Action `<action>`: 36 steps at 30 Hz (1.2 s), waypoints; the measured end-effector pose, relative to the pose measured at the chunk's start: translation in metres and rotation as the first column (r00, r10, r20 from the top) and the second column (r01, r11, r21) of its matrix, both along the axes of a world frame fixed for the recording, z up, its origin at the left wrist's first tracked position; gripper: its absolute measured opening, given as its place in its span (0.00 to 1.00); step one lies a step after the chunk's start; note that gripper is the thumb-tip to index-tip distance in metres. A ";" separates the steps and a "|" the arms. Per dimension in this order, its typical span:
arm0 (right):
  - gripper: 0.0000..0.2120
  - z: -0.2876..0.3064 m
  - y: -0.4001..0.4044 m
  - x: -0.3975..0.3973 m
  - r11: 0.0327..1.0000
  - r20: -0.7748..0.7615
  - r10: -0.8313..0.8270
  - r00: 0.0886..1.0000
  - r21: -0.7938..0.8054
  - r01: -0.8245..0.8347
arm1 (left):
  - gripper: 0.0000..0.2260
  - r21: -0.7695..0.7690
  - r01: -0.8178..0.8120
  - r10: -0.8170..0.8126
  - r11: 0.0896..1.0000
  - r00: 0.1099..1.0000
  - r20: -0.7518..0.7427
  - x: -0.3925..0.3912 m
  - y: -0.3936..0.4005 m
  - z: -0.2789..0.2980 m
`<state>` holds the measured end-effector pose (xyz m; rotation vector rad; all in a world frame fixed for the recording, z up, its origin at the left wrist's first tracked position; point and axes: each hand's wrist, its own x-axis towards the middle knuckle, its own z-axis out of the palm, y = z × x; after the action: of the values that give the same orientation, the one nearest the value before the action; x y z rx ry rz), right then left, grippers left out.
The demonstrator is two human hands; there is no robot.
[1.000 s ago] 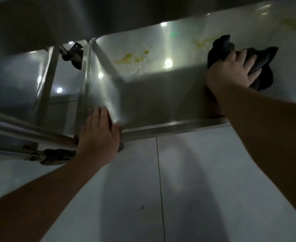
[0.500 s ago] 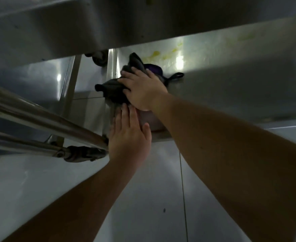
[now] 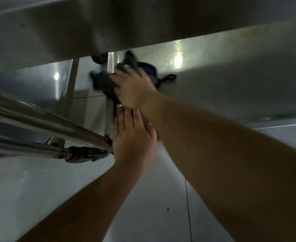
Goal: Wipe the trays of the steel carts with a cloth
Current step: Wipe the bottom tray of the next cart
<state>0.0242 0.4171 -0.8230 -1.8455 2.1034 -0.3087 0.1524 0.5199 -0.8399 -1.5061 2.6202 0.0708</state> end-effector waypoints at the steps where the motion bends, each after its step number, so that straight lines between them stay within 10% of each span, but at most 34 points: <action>1: 0.27 -0.001 0.000 0.006 0.994 0.020 0.105 0.994 0.003 -0.105 | 0.39 -0.003 0.004 -0.004 1.000 0.999 0.032 0.002 -0.001 0.000; 8: 0.25 -0.009 0.043 -0.066 0.997 -0.065 0.079 0.995 -0.006 -0.080 | 0.31 -0.025 -0.026 0.023 0.999 0.995 -0.097 0.001 0.002 0.002; 14: 0.24 -0.007 0.153 -0.233 0.959 -0.152 -0.278 0.949 0.014 0.283 | 0.33 -0.010 -0.018 0.017 1.000 0.995 -0.095 0.001 0.000 0.000; 22: 0.28 -0.003 0.272 -0.269 0.470 -0.095 -0.871 0.482 0.122 0.874 | 0.30 0.003 -0.034 0.034 0.999 0.994 -0.106 -0.001 -0.002 -0.003; 29: 0.28 -0.010 0.242 -0.119 0.947 -0.117 -0.317 0.941 0.008 0.320 | 0.31 -0.003 -0.040 0.039 0.999 0.985 -0.166 -0.001 -0.002 -0.003; 36: 0.26 -0.017 0.268 -0.135 0.992 -0.253 -0.068 0.965 -0.119 0.039 | 0.30 0.050 -0.062 0.069 0.997 0.987 -0.142 -0.002 -0.005 0.000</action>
<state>-0.1103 0.6852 -0.8399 -1.9884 2.3547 -0.2152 0.1502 0.5145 -0.8402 -1.6298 2.6573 0.2519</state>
